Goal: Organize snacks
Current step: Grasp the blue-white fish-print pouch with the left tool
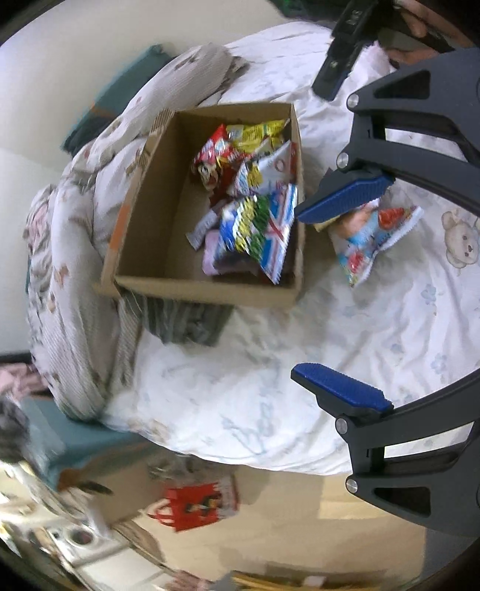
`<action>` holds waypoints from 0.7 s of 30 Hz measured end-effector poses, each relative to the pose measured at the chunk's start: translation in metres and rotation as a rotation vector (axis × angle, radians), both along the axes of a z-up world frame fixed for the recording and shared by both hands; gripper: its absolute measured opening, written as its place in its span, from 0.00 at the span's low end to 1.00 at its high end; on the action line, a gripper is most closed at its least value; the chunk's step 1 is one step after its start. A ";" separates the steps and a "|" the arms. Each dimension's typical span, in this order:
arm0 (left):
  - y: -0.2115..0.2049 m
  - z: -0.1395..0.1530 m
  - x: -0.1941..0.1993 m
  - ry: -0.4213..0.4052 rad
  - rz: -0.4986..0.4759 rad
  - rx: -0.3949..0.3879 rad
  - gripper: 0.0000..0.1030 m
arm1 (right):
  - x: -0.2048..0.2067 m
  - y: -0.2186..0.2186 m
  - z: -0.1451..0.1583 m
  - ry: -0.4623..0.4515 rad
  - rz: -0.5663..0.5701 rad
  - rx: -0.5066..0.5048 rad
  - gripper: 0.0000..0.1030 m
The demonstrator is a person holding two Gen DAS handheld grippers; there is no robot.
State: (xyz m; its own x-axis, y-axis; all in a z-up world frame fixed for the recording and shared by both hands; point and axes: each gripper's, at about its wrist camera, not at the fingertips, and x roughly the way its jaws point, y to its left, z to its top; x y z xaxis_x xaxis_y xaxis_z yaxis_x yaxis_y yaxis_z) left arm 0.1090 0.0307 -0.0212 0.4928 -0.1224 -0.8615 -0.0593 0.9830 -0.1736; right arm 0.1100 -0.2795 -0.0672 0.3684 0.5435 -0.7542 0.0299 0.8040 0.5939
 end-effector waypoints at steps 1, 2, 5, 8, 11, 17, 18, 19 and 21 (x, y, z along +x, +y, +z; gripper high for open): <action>0.003 -0.007 -0.001 0.021 0.017 -0.001 0.73 | -0.004 0.000 -0.001 0.005 -0.005 -0.001 0.75; 0.005 -0.015 0.000 0.062 0.036 -0.008 0.73 | -0.008 -0.001 -0.003 0.011 -0.008 -0.002 0.75; 0.007 -0.038 -0.002 0.159 0.060 -0.081 0.73 | -0.017 -0.001 -0.010 0.047 -0.025 0.002 0.75; -0.009 -0.054 -0.006 0.209 0.021 -0.079 0.73 | -0.022 0.000 -0.015 0.066 -0.030 0.021 0.75; -0.036 -0.069 -0.001 0.267 -0.081 -0.069 0.73 | -0.022 0.003 -0.016 0.063 -0.017 -0.005 0.75; -0.069 -0.102 0.011 0.392 -0.158 -0.086 0.73 | -0.023 -0.003 -0.021 0.085 -0.025 -0.008 0.75; -0.073 -0.108 0.012 0.413 -0.146 -0.078 0.73 | -0.024 -0.003 -0.021 0.087 -0.024 -0.009 0.75; -0.074 -0.110 0.013 0.417 -0.138 -0.075 0.75 | -0.024 -0.004 -0.021 0.087 -0.027 -0.009 0.75; -0.079 -0.116 0.016 0.420 -0.130 -0.086 0.78 | -0.023 -0.007 -0.022 0.090 -0.034 -0.001 0.75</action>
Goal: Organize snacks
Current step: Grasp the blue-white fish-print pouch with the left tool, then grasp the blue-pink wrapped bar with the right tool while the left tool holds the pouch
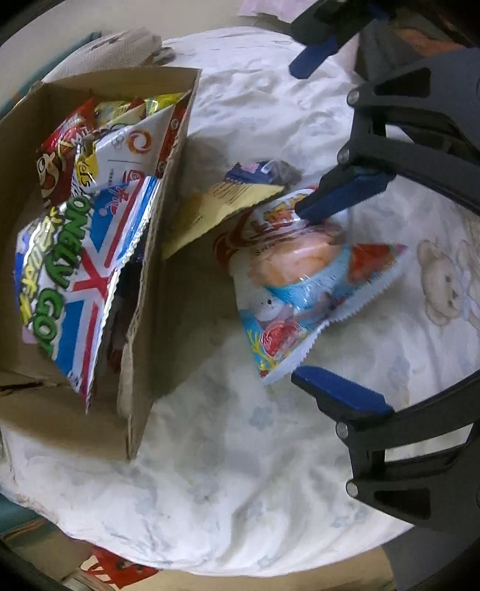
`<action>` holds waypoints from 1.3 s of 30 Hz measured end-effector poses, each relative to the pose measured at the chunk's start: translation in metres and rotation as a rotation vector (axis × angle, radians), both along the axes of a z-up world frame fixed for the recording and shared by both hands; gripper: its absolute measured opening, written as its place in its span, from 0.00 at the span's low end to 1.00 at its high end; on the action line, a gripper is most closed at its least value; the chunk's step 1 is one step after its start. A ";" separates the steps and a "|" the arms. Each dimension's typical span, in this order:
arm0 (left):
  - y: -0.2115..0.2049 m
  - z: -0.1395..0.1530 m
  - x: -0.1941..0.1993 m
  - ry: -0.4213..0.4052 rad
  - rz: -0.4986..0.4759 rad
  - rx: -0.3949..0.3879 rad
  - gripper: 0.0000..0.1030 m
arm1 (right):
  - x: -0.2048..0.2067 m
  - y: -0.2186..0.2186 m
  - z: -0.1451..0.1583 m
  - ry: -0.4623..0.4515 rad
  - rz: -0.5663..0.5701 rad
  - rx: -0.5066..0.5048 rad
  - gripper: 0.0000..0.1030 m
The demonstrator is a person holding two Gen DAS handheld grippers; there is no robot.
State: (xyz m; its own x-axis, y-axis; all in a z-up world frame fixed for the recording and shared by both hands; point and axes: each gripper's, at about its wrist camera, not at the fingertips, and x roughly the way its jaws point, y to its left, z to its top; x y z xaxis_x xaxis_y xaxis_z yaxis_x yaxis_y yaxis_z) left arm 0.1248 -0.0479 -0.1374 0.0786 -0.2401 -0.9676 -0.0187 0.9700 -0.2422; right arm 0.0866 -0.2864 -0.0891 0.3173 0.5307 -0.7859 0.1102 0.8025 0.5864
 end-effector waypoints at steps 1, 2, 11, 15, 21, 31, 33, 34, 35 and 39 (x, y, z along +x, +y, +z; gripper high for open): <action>-0.003 -0.003 0.002 0.009 -0.001 -0.013 0.79 | 0.001 -0.001 -0.001 0.003 -0.004 0.003 0.75; -0.006 -0.007 0.003 0.020 -0.004 -0.031 0.79 | 0.001 -0.001 -0.002 0.006 -0.007 0.004 0.75; -0.033 -0.025 -0.003 0.068 -0.064 -0.035 0.74 | 0.007 0.000 -0.009 0.026 -0.012 0.000 0.75; -0.035 -0.019 -0.007 0.083 -0.056 -0.060 0.48 | 0.010 0.005 -0.010 0.024 0.004 -0.015 0.75; -0.017 0.004 -0.021 0.085 -0.029 -0.059 0.35 | 0.014 0.010 -0.012 0.035 0.015 -0.012 0.75; 0.037 0.071 -0.041 -0.010 -0.059 0.023 0.34 | 0.017 0.012 -0.013 0.042 0.007 -0.012 0.75; 0.042 0.080 -0.040 -0.038 -0.056 0.033 0.34 | 0.018 0.019 -0.014 0.041 0.040 -0.073 0.75; 0.044 0.086 -0.040 -0.070 -0.055 0.051 0.34 | 0.018 0.024 -0.015 0.039 0.060 -0.113 0.75; 0.044 0.089 -0.038 -0.089 -0.049 0.062 0.34 | 0.019 0.031 -0.017 0.039 0.095 -0.169 0.75; 0.061 0.086 -0.034 -0.099 0.011 0.031 0.35 | 0.024 0.060 -0.033 0.059 0.241 -0.315 0.75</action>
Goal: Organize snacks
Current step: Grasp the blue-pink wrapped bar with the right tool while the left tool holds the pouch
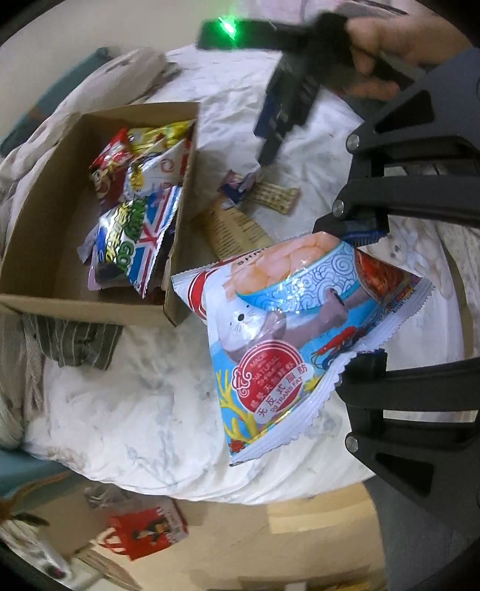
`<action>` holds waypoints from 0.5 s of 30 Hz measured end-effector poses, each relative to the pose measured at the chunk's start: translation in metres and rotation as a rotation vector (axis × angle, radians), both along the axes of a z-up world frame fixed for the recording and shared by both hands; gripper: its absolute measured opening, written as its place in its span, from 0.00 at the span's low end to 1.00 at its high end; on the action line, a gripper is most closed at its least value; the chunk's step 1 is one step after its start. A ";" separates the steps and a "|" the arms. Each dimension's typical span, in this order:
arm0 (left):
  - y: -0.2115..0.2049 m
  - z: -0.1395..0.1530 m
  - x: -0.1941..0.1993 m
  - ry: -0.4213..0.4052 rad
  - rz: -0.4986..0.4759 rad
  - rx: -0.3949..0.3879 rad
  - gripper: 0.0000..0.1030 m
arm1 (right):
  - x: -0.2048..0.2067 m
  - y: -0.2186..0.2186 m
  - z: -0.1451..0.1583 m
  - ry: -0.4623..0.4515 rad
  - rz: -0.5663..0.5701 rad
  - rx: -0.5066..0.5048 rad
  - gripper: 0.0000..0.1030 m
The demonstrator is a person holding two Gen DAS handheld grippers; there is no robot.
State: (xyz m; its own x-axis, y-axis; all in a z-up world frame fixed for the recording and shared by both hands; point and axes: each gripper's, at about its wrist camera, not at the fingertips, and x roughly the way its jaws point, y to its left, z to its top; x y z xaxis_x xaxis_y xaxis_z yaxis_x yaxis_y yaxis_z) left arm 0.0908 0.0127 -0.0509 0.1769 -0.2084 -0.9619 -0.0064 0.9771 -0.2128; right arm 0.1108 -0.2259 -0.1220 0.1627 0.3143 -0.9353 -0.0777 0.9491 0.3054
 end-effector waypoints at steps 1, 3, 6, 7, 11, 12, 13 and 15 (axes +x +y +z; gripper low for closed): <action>0.000 -0.002 0.002 0.006 0.014 -0.012 0.35 | 0.003 0.010 -0.007 0.009 0.050 -0.023 0.74; -0.002 -0.001 0.003 0.001 0.006 -0.017 0.35 | 0.005 0.021 -0.014 0.012 0.097 -0.056 0.71; -0.008 0.000 0.001 -0.011 -0.012 -0.004 0.35 | 0.006 0.034 -0.023 0.007 0.149 -0.092 0.62; -0.008 -0.001 0.001 -0.009 -0.012 0.000 0.35 | 0.006 0.038 -0.025 0.003 0.167 -0.110 0.60; -0.010 -0.004 0.000 -0.010 -0.016 0.018 0.35 | 0.007 0.044 -0.032 0.004 0.187 -0.144 0.33; -0.011 -0.004 0.000 -0.012 -0.017 0.023 0.35 | 0.006 0.043 -0.033 0.006 0.184 -0.146 0.24; -0.012 -0.004 0.000 -0.017 -0.017 0.029 0.35 | 0.006 0.042 -0.033 0.009 0.178 -0.139 0.22; -0.013 -0.003 0.000 -0.022 -0.014 0.031 0.35 | 0.004 0.037 -0.031 0.011 0.161 -0.115 0.17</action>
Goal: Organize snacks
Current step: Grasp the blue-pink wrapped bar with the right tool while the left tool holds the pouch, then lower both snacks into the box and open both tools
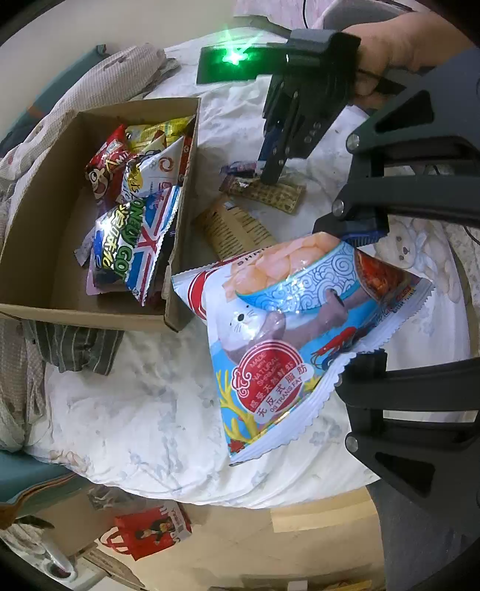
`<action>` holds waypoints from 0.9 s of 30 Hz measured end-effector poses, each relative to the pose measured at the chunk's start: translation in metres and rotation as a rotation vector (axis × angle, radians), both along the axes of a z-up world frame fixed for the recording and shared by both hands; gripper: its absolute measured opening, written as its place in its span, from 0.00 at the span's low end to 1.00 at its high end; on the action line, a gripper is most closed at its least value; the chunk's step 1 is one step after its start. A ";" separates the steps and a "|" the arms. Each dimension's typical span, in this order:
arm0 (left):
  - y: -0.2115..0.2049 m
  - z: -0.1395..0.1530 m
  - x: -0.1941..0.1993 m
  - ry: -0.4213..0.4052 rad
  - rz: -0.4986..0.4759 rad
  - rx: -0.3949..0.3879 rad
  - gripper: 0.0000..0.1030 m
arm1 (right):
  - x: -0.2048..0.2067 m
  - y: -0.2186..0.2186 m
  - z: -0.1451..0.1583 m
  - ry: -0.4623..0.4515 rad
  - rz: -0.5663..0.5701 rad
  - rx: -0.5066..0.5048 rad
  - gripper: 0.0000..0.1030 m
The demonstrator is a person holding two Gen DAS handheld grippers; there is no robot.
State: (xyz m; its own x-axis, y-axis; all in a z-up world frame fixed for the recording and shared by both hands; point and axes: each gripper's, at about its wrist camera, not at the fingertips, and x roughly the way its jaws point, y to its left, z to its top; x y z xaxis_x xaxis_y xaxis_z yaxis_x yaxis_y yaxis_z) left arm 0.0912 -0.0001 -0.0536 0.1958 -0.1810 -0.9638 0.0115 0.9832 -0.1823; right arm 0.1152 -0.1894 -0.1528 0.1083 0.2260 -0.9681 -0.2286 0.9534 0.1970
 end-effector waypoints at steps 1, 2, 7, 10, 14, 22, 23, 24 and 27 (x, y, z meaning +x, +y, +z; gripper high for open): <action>0.000 0.000 0.000 -0.002 0.002 0.000 0.35 | -0.001 -0.004 0.003 -0.002 -0.011 0.017 0.17; 0.000 0.001 0.000 -0.008 0.003 0.002 0.35 | -0.002 -0.008 0.006 -0.002 -0.024 0.041 0.17; 0.001 0.009 -0.002 -0.054 0.007 0.027 0.35 | -0.010 -0.019 0.027 0.003 -0.069 0.147 0.17; 0.006 0.017 -0.003 -0.094 0.027 0.026 0.35 | -0.018 -0.025 0.044 -0.010 -0.083 0.239 0.17; 0.012 0.037 -0.006 -0.165 0.033 0.014 0.35 | -0.023 -0.030 0.074 -0.075 -0.083 0.318 0.17; 0.009 0.072 0.025 -0.241 -0.020 0.026 0.35 | 0.003 -0.050 0.124 -0.207 -0.122 0.413 0.17; 0.007 0.076 0.033 -0.258 -0.029 0.039 0.35 | 0.009 -0.050 0.126 -0.218 -0.126 0.416 0.17; 0.006 0.079 0.039 -0.271 -0.033 0.047 0.35 | 0.016 -0.050 0.131 -0.235 -0.129 0.418 0.17; -0.001 0.087 0.065 -0.301 -0.050 0.056 0.35 | 0.035 -0.043 0.135 -0.272 -0.131 0.421 0.17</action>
